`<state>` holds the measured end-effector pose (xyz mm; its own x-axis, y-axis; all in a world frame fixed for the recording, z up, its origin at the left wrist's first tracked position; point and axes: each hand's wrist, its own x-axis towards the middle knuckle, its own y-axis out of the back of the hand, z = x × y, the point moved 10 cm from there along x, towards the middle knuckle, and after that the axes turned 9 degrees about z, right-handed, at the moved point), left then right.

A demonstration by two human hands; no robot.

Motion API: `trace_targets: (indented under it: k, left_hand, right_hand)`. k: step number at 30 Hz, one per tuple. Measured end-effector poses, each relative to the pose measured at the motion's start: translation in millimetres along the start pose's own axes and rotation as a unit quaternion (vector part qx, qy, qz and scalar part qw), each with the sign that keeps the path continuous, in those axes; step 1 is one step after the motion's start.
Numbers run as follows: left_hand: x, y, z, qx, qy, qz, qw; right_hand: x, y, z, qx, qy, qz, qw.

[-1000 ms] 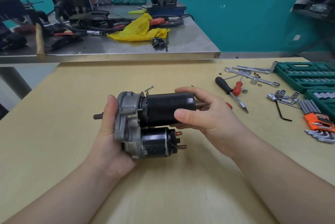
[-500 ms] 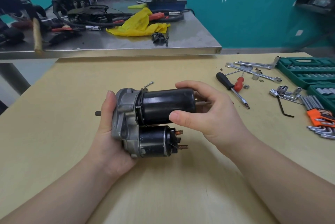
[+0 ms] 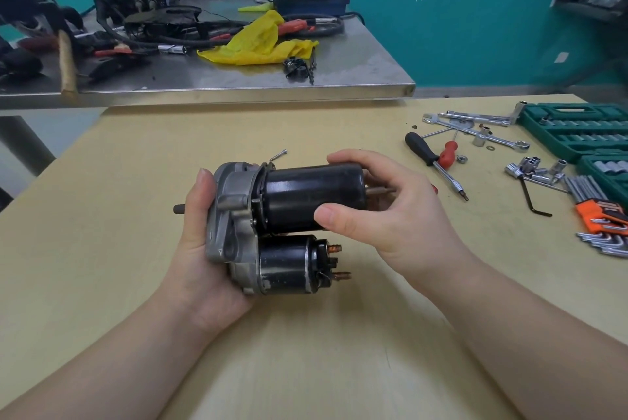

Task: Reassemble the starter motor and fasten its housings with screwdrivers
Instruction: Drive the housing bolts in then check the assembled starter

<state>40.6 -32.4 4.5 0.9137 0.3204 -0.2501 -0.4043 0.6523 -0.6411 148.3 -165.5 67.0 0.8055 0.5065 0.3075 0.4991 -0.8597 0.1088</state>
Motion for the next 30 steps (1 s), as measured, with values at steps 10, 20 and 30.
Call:
trace_targets:
  k: [10, 20, 30]
  left_hand:
    - [-3, -2, 2, 0.002, -0.006, -0.008, 1.000]
    - [-4, -5, 3, -0.010, -0.002, -0.018, 1.000]
    - [-4, -5, 1, 0.000, 0.000, -0.013, 1.000]
  right_hand:
    - [0, 0, -3, -0.001, 0.005, -0.004, 1.000]
    - [-4, -1, -13, 0.005, 0.025, -0.008, 1.000]
    - [-12, -2, -11, 0.006, 0.039, 0.025, 0.999]
